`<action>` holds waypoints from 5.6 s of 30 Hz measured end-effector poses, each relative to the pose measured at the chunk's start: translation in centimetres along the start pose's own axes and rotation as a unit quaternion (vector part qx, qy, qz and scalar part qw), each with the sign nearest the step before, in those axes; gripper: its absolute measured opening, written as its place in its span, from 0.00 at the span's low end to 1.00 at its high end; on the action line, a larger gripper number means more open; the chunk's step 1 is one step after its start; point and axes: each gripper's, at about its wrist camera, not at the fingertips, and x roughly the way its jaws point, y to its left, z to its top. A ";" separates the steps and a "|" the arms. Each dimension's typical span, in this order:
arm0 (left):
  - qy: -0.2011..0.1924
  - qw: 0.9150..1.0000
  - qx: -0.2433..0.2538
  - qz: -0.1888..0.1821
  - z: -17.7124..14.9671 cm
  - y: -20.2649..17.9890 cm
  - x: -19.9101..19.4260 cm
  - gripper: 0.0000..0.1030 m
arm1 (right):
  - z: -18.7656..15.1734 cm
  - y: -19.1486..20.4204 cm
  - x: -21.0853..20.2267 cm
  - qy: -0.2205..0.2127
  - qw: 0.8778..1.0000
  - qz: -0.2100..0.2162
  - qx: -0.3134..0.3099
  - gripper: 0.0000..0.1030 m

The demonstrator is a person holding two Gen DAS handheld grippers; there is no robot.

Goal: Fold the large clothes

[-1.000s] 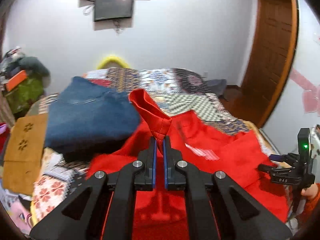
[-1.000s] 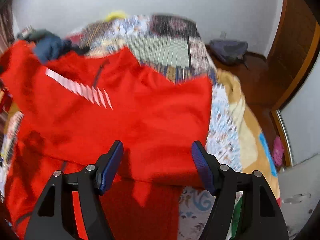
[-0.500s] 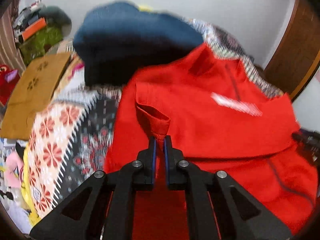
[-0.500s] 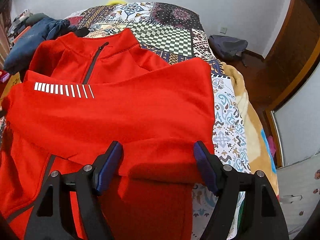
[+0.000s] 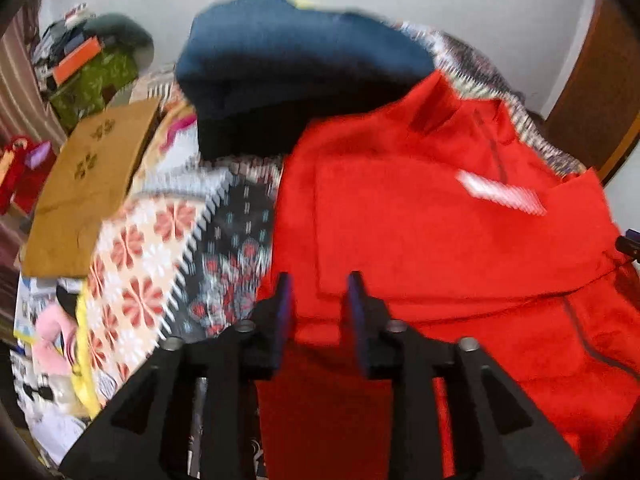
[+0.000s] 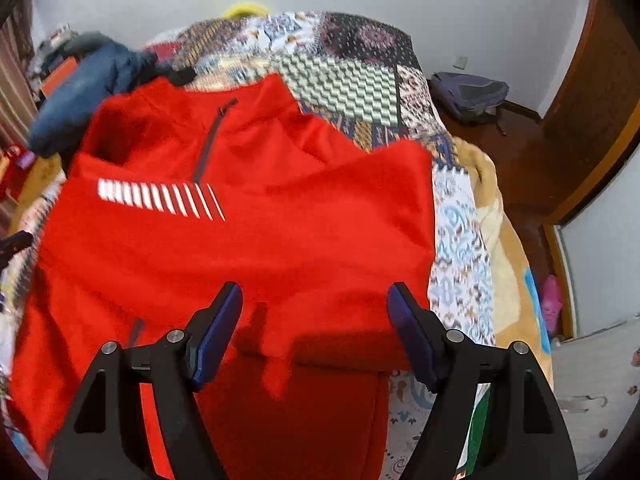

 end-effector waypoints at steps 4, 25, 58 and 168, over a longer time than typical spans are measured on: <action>-0.052 0.998 0.027 -0.014 2.7 -1.9 -2.6 0.45 | 2.0 0.0 -1.5 -0.032 0.999 0.015 0.009 0.70; 0.002 0.983 0.063 -0.171 19.8 -10.9 6.5 0.48 | 14.5 0.2 3.5 -0.058 0.992 0.107 0.026 0.70; 0.020 0.993 0.116 -0.016 20.8 -14.4 14.6 0.11 | 17.1 1.5 14.5 0.019 0.994 0.107 0.023 0.13; 0.008 0.993 -0.093 -0.069 2.4 4.6 2.2 0.91 | 2.2 -3.4 0.1 -0.008 0.995 0.035 0.088 0.65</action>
